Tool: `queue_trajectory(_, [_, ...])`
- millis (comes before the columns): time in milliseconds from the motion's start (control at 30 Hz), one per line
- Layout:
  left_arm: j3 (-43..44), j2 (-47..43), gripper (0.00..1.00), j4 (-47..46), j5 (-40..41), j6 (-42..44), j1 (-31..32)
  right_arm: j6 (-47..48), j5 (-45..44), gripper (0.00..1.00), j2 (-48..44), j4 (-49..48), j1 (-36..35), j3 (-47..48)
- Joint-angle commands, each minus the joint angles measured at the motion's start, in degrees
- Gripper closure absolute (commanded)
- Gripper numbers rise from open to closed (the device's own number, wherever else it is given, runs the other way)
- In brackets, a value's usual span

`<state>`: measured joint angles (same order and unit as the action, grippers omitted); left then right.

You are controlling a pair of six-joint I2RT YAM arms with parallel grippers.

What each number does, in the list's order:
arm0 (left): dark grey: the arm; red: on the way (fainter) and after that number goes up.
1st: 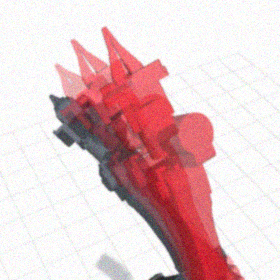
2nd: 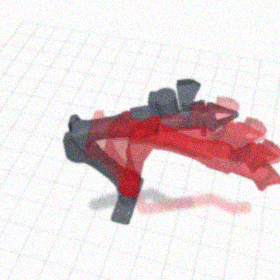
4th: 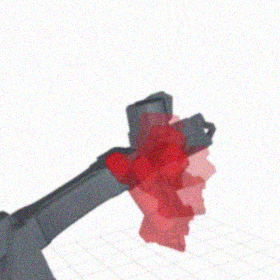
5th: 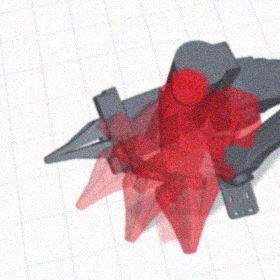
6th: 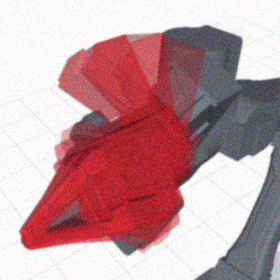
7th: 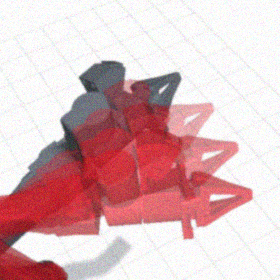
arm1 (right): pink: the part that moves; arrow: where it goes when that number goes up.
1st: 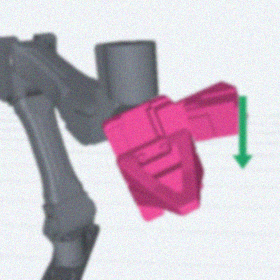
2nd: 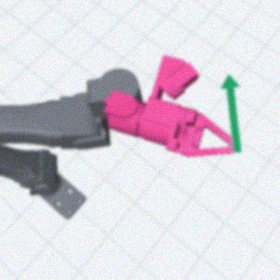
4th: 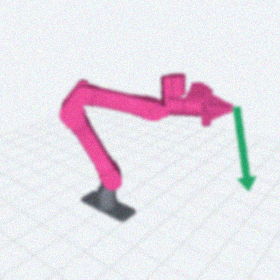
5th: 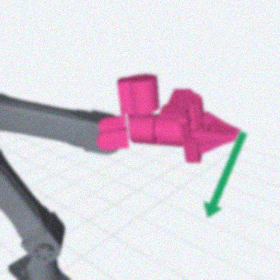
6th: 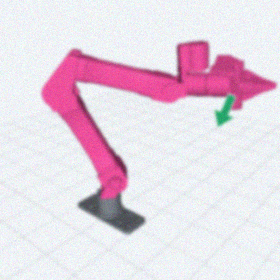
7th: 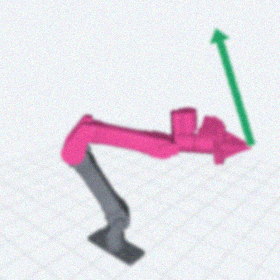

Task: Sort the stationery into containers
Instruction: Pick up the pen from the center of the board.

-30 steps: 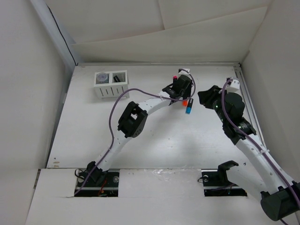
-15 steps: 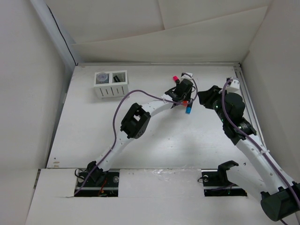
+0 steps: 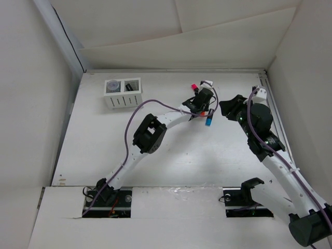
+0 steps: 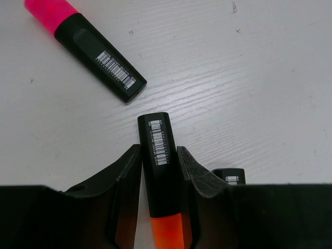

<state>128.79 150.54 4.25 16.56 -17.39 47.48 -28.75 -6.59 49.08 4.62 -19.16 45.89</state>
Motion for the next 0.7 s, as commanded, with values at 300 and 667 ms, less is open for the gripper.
queue_trajectory(300, [-26.56, -24.75, 0.92, -9.17, 3.13, 1.3, 0.42, 0.01, 0.44, 0.55, -0.92, -1.28, 0.26, -0.1])
queue_trajectory(667, [-38.7, -40.84, 0.93, -13.22, 4.98, -0.28, -7.04, 0.01, 0.96, 0.55, -0.92, -1.28, 0.26, -0.1])
